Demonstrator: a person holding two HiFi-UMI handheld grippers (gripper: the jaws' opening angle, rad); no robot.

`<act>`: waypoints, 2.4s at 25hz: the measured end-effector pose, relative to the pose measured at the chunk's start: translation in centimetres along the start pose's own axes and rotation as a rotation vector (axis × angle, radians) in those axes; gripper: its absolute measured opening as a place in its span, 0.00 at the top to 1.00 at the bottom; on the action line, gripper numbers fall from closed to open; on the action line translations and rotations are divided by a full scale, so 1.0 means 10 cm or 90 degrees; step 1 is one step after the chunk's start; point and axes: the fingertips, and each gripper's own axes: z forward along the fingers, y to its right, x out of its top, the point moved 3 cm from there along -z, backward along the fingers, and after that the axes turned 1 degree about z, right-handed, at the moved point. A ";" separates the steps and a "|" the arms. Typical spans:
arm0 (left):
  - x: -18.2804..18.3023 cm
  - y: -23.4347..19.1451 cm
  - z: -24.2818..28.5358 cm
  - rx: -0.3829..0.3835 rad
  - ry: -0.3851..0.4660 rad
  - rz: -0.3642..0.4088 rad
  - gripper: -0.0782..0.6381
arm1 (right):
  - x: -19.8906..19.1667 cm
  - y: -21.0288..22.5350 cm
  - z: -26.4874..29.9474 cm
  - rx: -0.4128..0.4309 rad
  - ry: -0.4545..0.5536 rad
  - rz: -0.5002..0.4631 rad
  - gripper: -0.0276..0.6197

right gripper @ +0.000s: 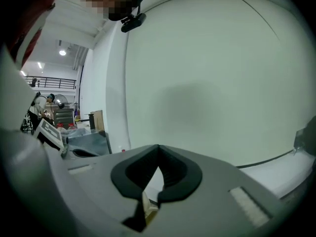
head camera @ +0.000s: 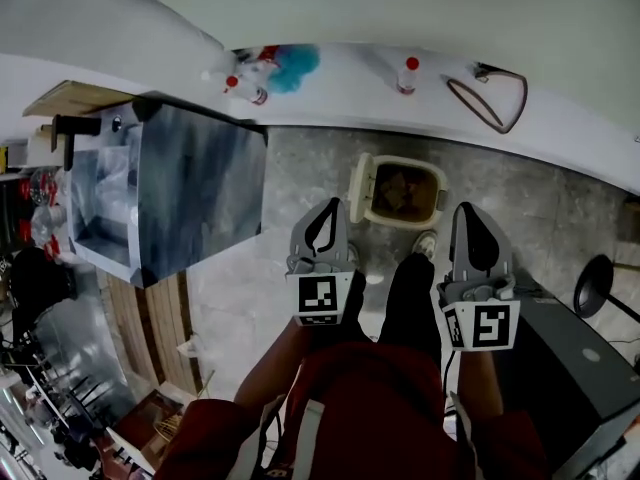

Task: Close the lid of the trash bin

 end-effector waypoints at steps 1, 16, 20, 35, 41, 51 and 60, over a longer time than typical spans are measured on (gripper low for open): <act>-0.08 0.02 0.04 0.004 -0.015 -0.001 0.88 | -0.05 0.03 0.01 0.003 -0.006 0.004 0.96; -1.43 0.32 0.59 -0.022 -0.220 -0.049 0.66 | -0.91 0.28 0.16 0.029 -0.092 0.031 0.96; -1.71 0.35 0.68 -0.015 -0.255 -0.060 0.66 | -1.06 0.29 0.17 0.037 -0.105 0.035 0.96; -1.87 0.47 0.82 -0.035 -0.287 -0.081 0.66 | -1.19 0.39 0.16 0.027 -0.128 0.036 0.96; -1.84 0.67 0.84 -0.066 -0.282 -0.064 0.66 | -1.30 0.48 0.08 0.014 -0.139 0.041 0.96; -1.88 1.39 1.02 -0.150 -0.295 -0.060 0.65 | -1.48 0.78 -0.11 -0.016 -0.153 0.057 0.96; -2.10 1.92 1.28 -0.201 -0.328 -0.050 0.66 | -1.79 1.10 -0.29 -0.039 -0.172 0.088 0.96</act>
